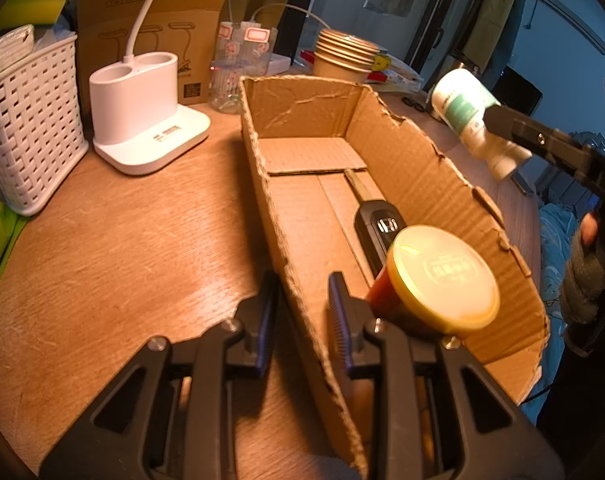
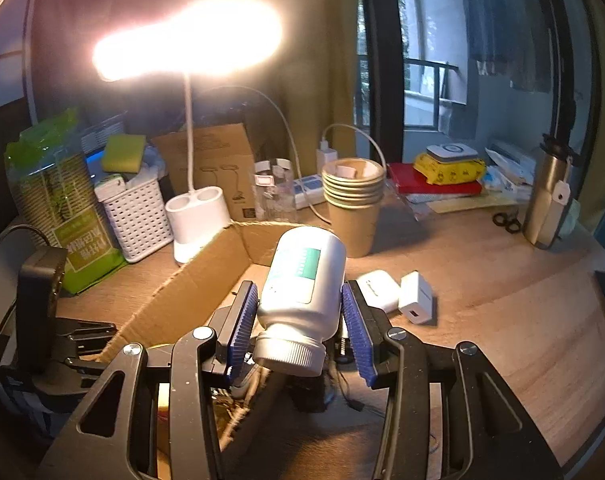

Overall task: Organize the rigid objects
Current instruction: 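Carry the pill bottle into the box with the right tool and release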

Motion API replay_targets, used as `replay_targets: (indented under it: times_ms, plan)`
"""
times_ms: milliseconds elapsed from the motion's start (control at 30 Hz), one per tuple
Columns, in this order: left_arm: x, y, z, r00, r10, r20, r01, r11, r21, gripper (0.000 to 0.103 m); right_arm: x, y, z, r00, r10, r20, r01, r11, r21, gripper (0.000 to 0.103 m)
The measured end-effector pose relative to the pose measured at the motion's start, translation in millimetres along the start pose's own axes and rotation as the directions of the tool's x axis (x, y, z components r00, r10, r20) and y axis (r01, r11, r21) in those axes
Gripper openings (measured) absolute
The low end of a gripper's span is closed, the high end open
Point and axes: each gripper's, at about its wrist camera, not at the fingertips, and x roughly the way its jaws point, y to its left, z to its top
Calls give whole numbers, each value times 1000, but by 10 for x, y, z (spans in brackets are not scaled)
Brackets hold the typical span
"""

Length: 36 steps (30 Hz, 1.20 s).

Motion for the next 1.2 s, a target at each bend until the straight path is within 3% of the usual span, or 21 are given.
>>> replay_targets:
  times_ms: [800,1200]
  plan:
    - [2,0,0,1000,0,0,0,1000,0,27,417,451,-73,989,105,-103,-114,989,-91,46]
    - [2,2,0,1000,0,1,0,1000,0,27,531,571,-91,982,114,-149,-134,982,-131,46]
